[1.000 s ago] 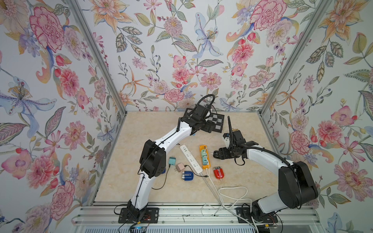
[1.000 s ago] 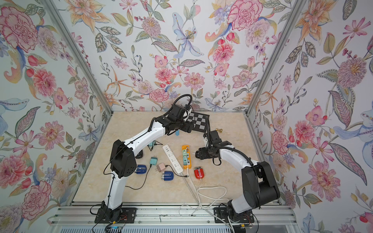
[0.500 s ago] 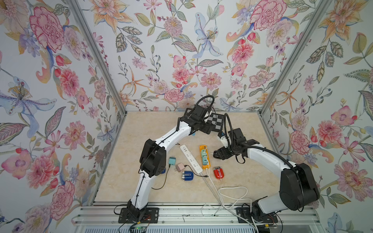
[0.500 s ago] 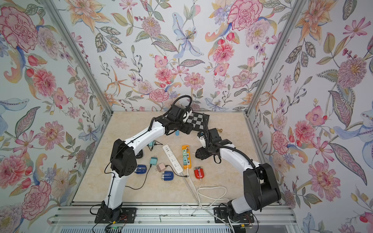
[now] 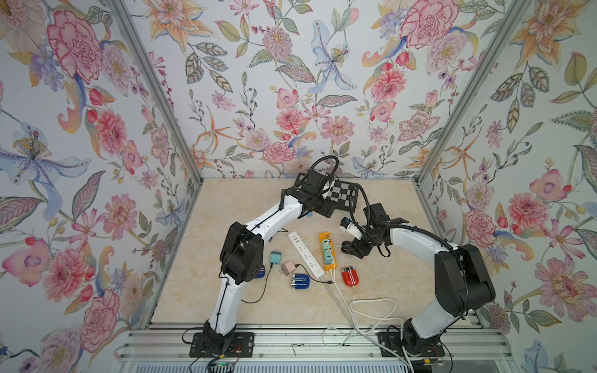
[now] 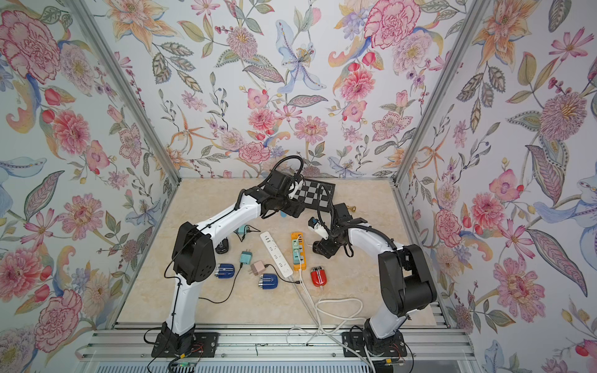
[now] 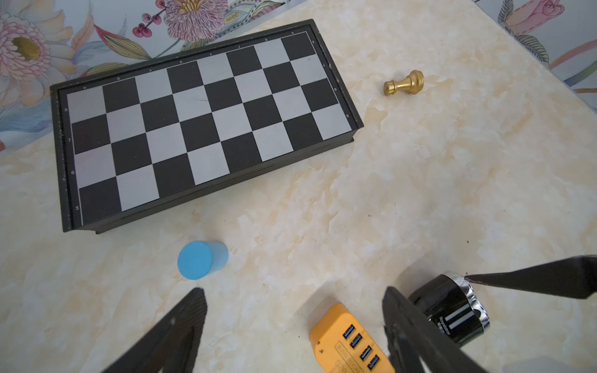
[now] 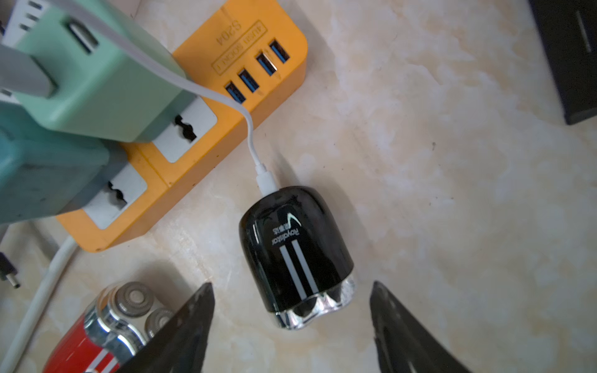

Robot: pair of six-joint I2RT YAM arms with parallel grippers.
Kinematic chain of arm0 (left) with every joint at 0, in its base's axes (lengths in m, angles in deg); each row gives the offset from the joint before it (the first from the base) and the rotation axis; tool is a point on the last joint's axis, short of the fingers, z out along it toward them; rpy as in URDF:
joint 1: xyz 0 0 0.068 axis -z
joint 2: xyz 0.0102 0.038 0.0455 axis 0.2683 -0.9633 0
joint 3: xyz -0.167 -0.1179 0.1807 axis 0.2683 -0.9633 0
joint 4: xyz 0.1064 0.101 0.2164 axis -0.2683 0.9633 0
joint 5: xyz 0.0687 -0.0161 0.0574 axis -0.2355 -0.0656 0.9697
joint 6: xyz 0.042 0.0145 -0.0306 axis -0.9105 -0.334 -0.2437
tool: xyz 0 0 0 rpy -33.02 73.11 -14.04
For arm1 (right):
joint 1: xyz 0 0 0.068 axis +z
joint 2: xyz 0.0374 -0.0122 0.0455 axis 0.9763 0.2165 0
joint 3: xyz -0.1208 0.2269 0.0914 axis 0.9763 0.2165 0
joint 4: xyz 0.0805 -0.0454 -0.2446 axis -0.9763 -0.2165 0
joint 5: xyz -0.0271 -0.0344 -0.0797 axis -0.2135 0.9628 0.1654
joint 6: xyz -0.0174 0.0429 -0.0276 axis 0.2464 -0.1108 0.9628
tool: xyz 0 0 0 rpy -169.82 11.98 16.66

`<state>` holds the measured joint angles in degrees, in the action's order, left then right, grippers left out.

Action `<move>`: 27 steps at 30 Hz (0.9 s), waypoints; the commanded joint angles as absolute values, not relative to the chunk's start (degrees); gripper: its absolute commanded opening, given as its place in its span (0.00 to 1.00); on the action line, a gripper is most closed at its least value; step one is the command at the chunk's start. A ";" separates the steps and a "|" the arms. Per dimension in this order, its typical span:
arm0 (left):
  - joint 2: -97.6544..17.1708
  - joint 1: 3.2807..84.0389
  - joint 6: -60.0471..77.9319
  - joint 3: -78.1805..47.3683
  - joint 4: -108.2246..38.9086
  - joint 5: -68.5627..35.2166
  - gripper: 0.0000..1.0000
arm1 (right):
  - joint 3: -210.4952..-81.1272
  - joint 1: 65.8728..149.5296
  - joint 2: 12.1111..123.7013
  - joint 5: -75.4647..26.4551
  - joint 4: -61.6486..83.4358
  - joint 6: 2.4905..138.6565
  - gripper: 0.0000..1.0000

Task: Unplug the electric shaver
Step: Pick up the electric shaver from the center of the board.

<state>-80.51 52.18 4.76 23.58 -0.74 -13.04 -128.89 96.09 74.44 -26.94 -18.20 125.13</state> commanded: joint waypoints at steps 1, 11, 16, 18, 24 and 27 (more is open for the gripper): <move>-77.48 51.28 4.18 22.76 -1.35 -12.52 0.88 | -130.52 95.69 76.04 -29.55 -20.02 132.38 0.77; -77.84 50.80 4.36 23.86 -0.75 -12.53 0.88 | -130.93 94.36 79.61 -32.72 -19.94 137.30 0.73; -77.93 50.65 4.90 23.99 -0.85 -12.44 0.88 | -131.10 94.27 81.49 -31.78 -19.84 139.88 0.69; -78.05 50.65 5.15 23.90 -0.94 -12.44 0.88 | -131.11 94.19 81.74 -30.83 -19.85 141.16 0.68; -78.34 50.71 6.02 23.87 -1.14 -12.44 0.88 | -130.34 94.20 82.05 -27.36 -16.66 140.88 0.69; -78.52 50.71 6.44 23.81 -1.40 -12.36 0.88 | -129.35 94.37 82.18 -26.40 -14.27 140.61 0.69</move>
